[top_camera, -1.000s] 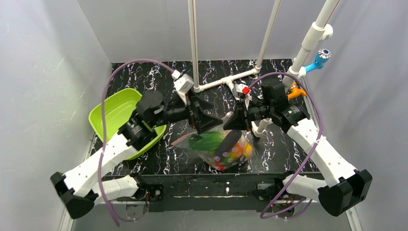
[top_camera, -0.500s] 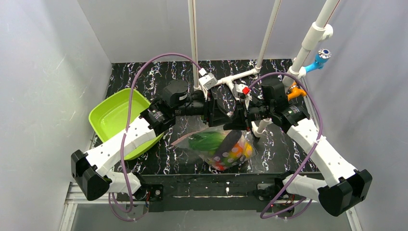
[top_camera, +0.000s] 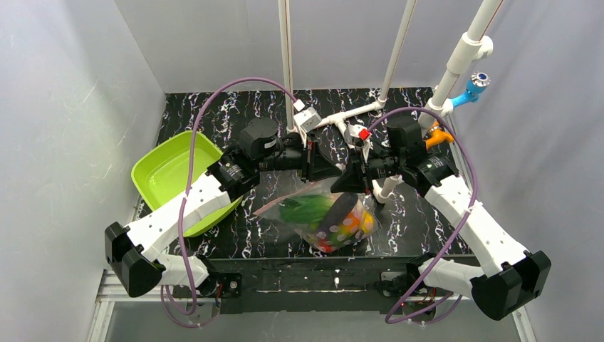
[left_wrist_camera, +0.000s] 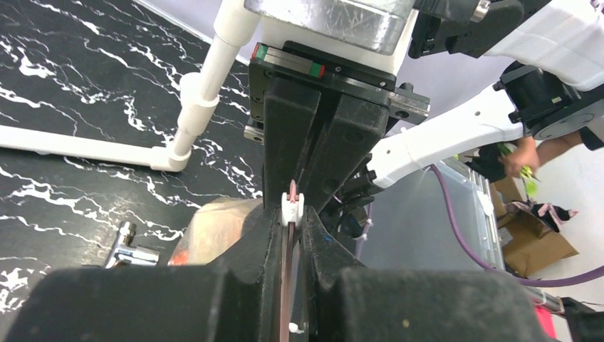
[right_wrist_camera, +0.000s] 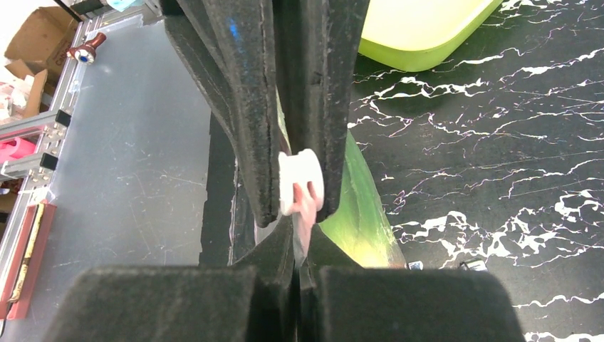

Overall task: Open the zip-top bag and remove the fake food
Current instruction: Unzip the zipper food storage bag at the center of the board.

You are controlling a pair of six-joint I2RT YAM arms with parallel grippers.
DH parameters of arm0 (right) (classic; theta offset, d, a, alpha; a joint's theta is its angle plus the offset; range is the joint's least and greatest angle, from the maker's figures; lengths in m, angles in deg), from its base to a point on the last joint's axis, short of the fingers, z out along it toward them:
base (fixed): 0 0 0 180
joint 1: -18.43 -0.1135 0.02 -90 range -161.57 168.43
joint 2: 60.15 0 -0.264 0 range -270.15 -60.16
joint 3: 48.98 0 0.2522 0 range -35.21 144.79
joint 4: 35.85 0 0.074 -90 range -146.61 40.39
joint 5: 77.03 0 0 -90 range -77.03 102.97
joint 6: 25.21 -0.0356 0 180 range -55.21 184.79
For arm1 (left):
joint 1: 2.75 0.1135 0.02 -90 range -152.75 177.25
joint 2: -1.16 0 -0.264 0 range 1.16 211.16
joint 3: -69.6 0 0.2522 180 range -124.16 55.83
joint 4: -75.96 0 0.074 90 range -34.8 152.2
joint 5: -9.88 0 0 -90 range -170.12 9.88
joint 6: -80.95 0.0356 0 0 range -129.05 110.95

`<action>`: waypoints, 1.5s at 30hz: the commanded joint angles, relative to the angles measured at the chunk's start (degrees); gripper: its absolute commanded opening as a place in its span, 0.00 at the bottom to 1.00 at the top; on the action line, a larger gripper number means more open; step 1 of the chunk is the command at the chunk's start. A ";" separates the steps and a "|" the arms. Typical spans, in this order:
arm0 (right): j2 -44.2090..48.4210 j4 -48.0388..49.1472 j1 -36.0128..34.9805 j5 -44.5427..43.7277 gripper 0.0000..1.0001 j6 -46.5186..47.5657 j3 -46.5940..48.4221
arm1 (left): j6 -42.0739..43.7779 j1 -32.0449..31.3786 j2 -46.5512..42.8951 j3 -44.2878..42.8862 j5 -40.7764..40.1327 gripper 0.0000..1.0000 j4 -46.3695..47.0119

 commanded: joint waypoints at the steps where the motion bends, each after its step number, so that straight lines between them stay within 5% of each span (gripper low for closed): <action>1: 0.63 0.03 0.06 2.29 0.01 0.06 -0.31 | 1.75 -0.37 -2.45 -1.41 -0.32 0.00 0.41; 27: 0.46 -1.51 0.77 6.71 0.01 1.61 0.86 | 17.00 -0.26 -6.81 -5.94 -0.46 0.00 -20.84; 37: 0.67 -7.24 0.76 9.29 0.39 6.49 5.18 | 19.81 -0.23 -3.22 -10.45 1.79 0.00 -26.76; 45: -1.85 -10.24 0.67 9.75 0.38 5.81 12.84 | 18.75 -0.30 -2.90 -10.08 2.61 0.00 -25.72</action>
